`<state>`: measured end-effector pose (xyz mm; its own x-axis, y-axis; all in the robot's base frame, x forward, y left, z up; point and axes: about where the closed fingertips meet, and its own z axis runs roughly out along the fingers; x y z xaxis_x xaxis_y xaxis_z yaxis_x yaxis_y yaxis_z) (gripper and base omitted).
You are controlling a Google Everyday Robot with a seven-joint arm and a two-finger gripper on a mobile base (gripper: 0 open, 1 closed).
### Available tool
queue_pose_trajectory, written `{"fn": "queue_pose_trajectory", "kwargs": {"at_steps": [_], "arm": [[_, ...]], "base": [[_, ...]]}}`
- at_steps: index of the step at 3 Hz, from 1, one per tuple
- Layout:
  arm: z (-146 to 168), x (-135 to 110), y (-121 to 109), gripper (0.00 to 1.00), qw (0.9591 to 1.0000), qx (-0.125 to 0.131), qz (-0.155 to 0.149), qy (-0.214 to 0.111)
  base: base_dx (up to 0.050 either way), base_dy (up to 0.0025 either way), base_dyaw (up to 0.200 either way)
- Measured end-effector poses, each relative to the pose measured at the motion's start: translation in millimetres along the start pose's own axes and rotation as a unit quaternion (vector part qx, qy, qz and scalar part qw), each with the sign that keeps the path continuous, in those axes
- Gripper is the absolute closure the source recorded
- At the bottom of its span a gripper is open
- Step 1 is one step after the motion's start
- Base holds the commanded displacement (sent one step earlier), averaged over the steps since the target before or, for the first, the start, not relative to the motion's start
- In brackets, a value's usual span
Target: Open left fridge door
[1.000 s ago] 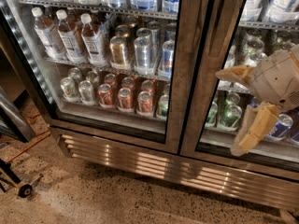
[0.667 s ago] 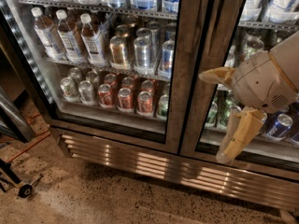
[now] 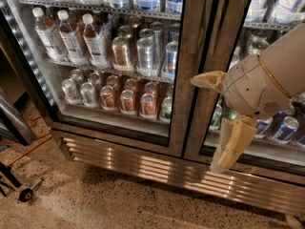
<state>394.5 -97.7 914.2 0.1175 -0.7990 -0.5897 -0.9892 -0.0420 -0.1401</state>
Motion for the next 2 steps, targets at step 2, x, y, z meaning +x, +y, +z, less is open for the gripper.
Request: {"fn": "queue_pose_trajectory", "kwargs": {"at_steps": [2], "arm": [[-6, 10, 0, 0.0, 0.9961, -0.022, -0.005, -0.085]], "base": [[0.0, 0.0, 0.0]]}}
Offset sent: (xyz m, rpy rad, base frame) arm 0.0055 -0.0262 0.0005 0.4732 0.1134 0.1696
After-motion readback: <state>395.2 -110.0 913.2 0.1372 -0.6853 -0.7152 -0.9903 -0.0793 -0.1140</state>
